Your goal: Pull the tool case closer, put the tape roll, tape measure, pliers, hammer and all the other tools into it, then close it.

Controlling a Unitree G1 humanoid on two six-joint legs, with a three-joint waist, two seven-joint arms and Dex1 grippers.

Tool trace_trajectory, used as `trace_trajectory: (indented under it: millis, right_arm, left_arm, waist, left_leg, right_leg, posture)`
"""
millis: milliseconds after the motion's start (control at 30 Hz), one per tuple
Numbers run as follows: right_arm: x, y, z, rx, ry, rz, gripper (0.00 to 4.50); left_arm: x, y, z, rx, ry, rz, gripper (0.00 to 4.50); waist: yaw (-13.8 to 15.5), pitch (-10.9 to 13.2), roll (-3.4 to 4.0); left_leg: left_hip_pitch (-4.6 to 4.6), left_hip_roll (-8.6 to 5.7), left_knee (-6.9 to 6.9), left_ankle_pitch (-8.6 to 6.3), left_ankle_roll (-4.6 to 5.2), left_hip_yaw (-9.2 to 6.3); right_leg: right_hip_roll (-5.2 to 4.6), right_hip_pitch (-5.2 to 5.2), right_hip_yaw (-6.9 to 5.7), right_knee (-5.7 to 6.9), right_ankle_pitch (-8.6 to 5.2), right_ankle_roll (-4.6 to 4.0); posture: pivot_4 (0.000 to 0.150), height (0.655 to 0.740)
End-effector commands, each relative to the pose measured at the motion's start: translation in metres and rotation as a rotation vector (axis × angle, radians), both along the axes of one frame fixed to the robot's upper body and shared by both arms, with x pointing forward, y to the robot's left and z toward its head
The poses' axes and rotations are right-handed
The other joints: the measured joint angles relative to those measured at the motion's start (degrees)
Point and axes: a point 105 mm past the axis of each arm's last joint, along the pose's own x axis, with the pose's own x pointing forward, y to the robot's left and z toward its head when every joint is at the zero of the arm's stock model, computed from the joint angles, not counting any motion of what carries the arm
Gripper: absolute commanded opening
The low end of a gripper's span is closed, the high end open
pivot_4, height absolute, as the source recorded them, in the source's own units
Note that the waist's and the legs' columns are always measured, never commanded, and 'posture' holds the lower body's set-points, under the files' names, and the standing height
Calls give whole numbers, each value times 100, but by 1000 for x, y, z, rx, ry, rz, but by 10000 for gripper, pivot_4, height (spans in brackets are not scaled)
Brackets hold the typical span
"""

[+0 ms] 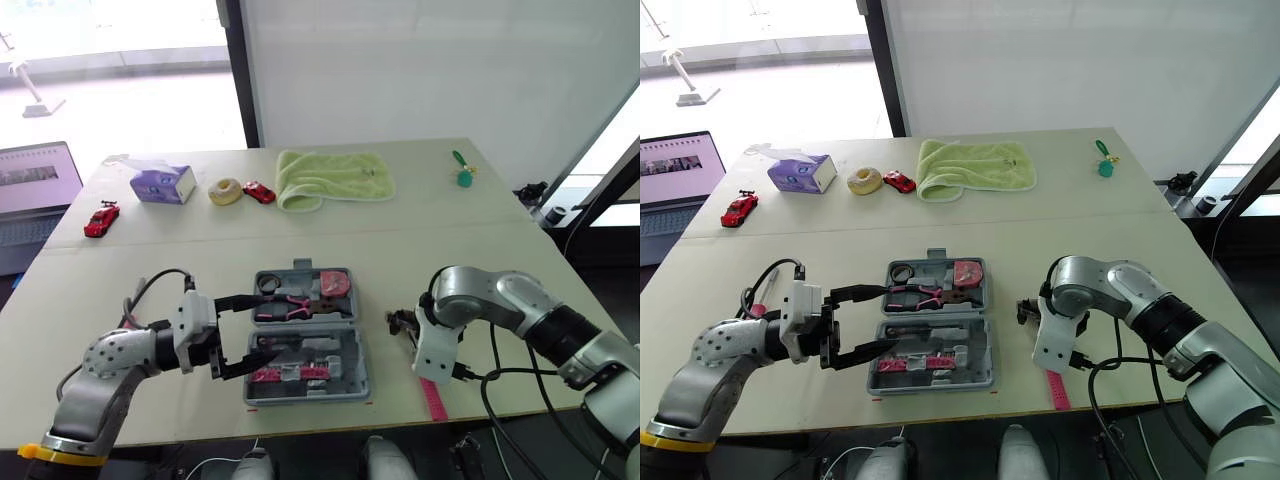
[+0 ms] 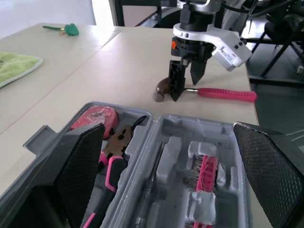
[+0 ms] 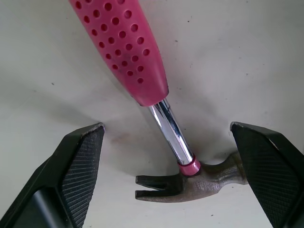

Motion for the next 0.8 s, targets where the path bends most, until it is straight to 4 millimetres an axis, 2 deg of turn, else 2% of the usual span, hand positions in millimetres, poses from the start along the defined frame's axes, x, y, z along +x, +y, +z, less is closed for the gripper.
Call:
trace_trajectory:
  millis: [33, 100, 167, 200, 233, 333, 433, 533, 567, 733, 800]
  right_arm:
    - [1, -1, -18, -49, 23, 5, 27773]
    - [4, -1, -20, -61, 21, 3, 18409]
    - [8, 1, -21, -58, 13, 7, 9386]
    - [9, 1, -21, -56, 12, 8, 3391]
    - [11, 3, -21, -49, 9, 8, 569]
    - [15, 6, -18, -11, -3, -10, 209]
    - [14, 3, 1, 49, -19, -18, 209]
    - [-1, -10, 36, 143, -11, -91, 209]
    - [-9, -10, 48, 205, 13, -147, 209]
    - [-62, 16, 115, 605, 351, -583, 209]
    - [-63, 27, 134, 774, 456, -828, 209]
  left_arm:
    - [-1, -2, 10, -13, -41, 2, 45000]
    - [-1, -1, 11, -15, -43, 8, 45000]
    - [0, 0, 12, -15, -46, 15, 45000]
    - [0, 0, 12, -15, -46, 18, 45000]
    - [0, 0, 12, -15, -47, 22, 45000]
    - [1, 0, 12, -15, -48, 26, 45000]
    - [1, -2, 13, -21, -49, 27, 45000]
    - [2, -1, 12, -22, -44, 34, 45000]
    - [2, -1, 12, -21, -42, 35, 45000]
    - [2, -8, 15, -28, -43, 28, 45000]
    - [2, -10, 17, -30, -43, 25, 45000]
  waist:
    - [-9, -7, -31]
    - [-28, -13, -40]
    - [-25, -22, -53]
    - [-23, -23, -55]
    - [-17, -24, -55]
    - [-15, -40, -80]
    - [5, -37, -76]
    - [83, 5, -9]
    - [143, 32, 35]
    - [137, 62, 87]
    - [110, 63, 88]
  left_leg:
    - [30, 1, -4, 0, 1, 0]
    - [70, 1, -9, -2, 3, 0]
    - [71, 2, -8, -2, 3, 0]
    - [72, 2, -8, -2, 2, 0]
    - [71, 2, -7, -1, 2, 0]
    - [73, 2, -7, -1, 2, -1]
    - [73, 2, -6, -1, 2, -1]
    - [50, 1, -4, -1, 2, -1]
    - [40, -2, -4, -1, 2, -1]
    - [16, -2, -7, -5, 9, -1]
    - [20, -1, -6, -6, 10, -1]
  right_leg:
    - [1, 27, 0, -1, -1, -2]
    - [1, 65, 0, -5, -14, -23]
    - [1, 66, 1, -2, -14, -24]
    - [1, 66, 1, -2, -13, -23]
    - [1, 66, 1, -2, -13, -23]
    - [1, 67, 1, -2, -13, -23]
    - [2, 69, 1, -2, -13, -25]
    - [0, 53, 3, -4, -12, -22]
    - [-3, 45, 3, -8, -3, -6]
    - [-2, 16, 4, -1, -1, -1]
    - [-2, 15, 4, 2, 0, -2]
  posture:
    - [1500, 7400]
    - [1500, 7400]
    - [1500, 7400]
    - [1500, 7400]
    - [1500, 7400]
    - [1500, 7400]
    - [1500, 7400]
    - [1500, 7400]
    - [1500, 7400]
    - [1500, 7400]
    - [1500, 7400]
